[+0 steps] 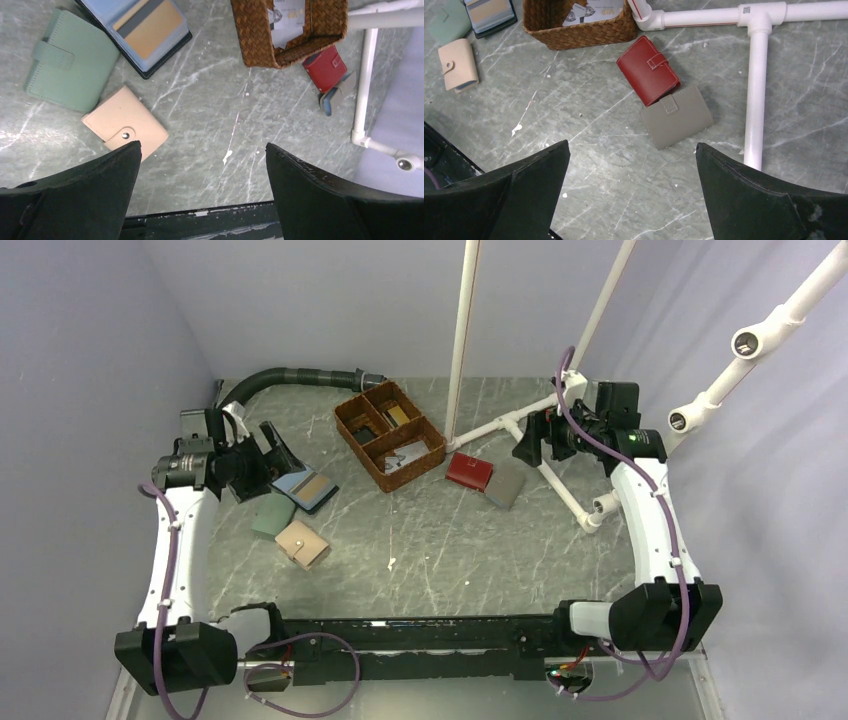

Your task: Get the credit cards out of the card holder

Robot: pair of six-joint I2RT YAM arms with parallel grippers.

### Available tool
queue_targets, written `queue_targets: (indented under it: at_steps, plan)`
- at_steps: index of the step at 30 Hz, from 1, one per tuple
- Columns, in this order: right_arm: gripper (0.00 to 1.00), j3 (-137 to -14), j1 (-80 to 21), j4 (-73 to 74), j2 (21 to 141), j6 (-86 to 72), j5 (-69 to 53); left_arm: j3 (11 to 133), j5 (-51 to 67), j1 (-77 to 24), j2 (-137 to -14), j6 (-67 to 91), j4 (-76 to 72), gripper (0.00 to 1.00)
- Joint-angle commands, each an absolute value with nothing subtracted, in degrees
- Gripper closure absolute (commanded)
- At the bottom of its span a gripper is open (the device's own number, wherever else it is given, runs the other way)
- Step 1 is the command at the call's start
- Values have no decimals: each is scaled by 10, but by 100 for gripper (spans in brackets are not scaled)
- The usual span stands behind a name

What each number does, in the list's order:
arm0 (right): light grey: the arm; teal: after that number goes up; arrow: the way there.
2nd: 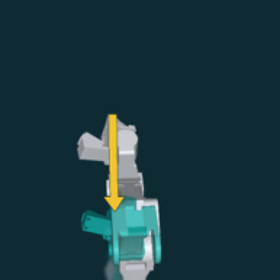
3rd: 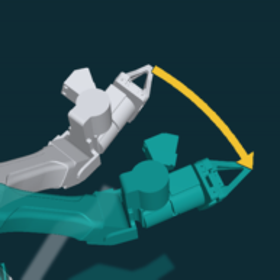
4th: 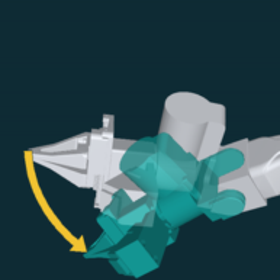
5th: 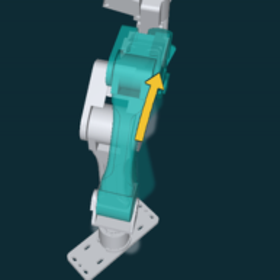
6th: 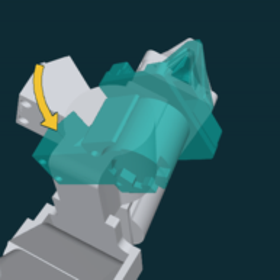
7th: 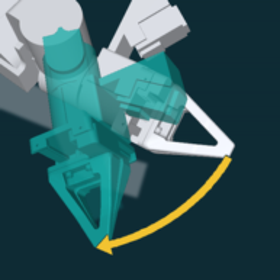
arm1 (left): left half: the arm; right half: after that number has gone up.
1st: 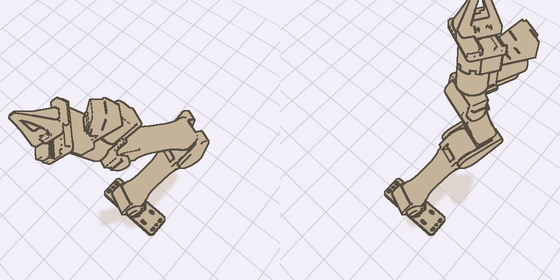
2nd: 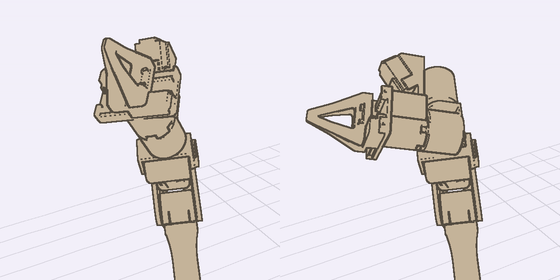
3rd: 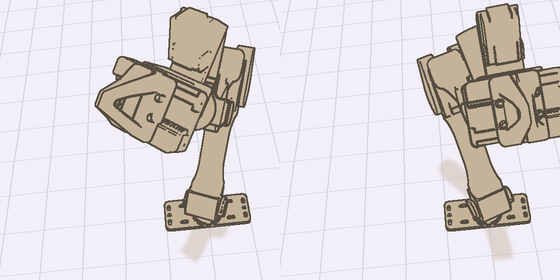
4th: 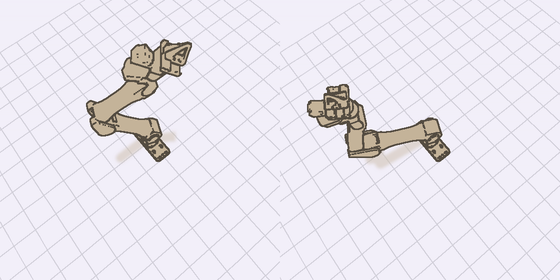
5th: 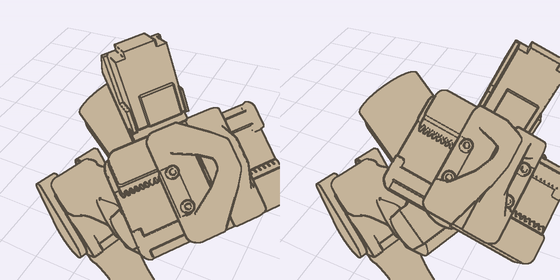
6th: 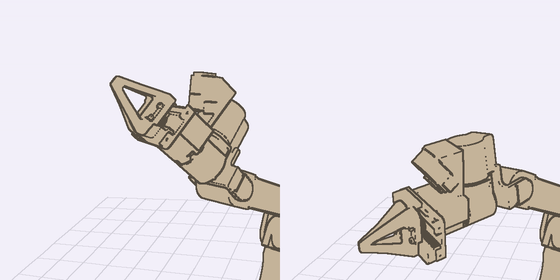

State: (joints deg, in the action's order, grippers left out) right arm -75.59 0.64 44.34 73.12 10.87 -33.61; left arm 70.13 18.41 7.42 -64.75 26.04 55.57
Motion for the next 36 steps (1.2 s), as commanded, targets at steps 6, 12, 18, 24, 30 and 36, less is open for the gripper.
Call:
queue_targets:
  at_steps: [6, 12, 18, 24, 30, 36]
  plan:
    - [0, -713, 16, 420, 708, 141, -383, 663, 268, 74, -634, 292, 528, 0]
    - [0, -698, 16, 468, 705, 254, -440, 634, 339, 75, -632, 294, 491, 0]
    - [0, -675, 5, 493, 748, 340, -408, 575, 398, 59, -616, 320, 429, 1]
    - [0, -663, -31, 454, 807, 334, -324, 521, 382, 5, -598, 354, 380, 1]
    - [0, -690, -73, 426, 901, 344, -246, 462, 365, -45, -590, 403, 311, 1]
    - [0, -743, -88, 419, 984, 347, -177, 440, 354, -60, -598, 422, 285, 1]
